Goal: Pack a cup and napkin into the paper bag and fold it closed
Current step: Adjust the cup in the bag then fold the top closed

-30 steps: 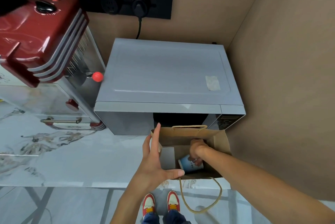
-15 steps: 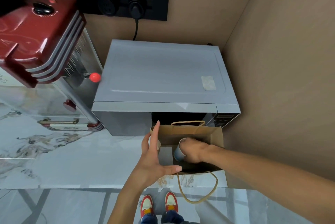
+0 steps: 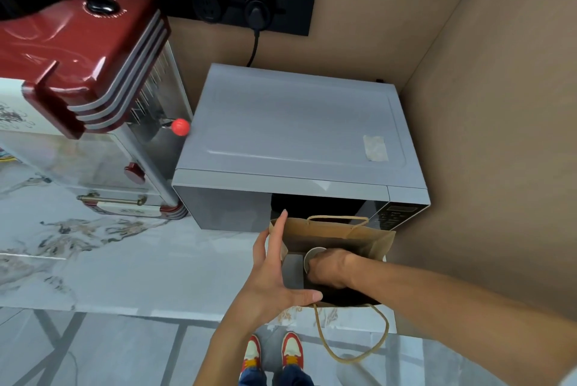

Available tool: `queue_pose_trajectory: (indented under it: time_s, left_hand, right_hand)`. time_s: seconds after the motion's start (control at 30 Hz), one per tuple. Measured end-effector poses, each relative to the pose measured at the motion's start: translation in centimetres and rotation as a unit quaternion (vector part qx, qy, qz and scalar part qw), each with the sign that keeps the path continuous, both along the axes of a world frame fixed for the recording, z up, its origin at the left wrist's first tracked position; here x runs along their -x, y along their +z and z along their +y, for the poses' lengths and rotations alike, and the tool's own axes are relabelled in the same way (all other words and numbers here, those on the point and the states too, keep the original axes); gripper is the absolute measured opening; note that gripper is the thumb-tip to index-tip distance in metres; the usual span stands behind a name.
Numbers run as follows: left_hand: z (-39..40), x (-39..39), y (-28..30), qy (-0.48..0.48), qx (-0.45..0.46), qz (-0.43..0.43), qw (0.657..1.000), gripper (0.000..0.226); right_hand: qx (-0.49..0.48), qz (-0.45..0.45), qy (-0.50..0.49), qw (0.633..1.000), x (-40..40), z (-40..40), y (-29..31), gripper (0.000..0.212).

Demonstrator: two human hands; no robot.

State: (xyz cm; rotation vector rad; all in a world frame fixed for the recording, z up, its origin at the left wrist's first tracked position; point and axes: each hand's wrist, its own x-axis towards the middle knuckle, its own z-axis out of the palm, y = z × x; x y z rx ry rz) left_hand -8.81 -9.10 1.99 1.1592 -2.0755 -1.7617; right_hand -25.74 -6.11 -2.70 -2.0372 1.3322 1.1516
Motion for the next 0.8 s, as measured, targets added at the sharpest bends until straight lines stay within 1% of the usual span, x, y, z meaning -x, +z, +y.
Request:
queue_pose_trajectory:
  time_s: [0.13,0.2,0.33,0.57,0.8]
  left_hand:
    - [0.08,-0.09,-0.06,0.002,-0.003,0.006,1.0,0.131]
    - [0.05,-0.14,-0.09,0.003,-0.003,0.009,1.0,0.131]
    - [-0.07,0.16,-0.16,0.004,0.007,-0.002,1.0,0.132]
    - [-0.15,0.25,-0.16,0.002,0.002,-0.003,1.0,0.132]
    - [-0.17,0.52,-0.05,0.004,0.019,-0.019,1.0,0.132]
  right_hand:
    - [-0.016,0.007,-0.02,1.0,-0.2,0.15,0.07,0.039]
    - [-0.026,0.005,-0.049,0.998,-0.29,0.19,0.15,0.037]
    - [-0.04,-0.004,-0.062,0.997,-0.17,0.36,-0.17,0.036]
    - [-0.022,-0.022,-0.124,0.992,-0.18,0.33,0.17,0.032]
    - [-0.022,-0.028,-0.134,0.99,-0.4,0.29,0.22,0.032]
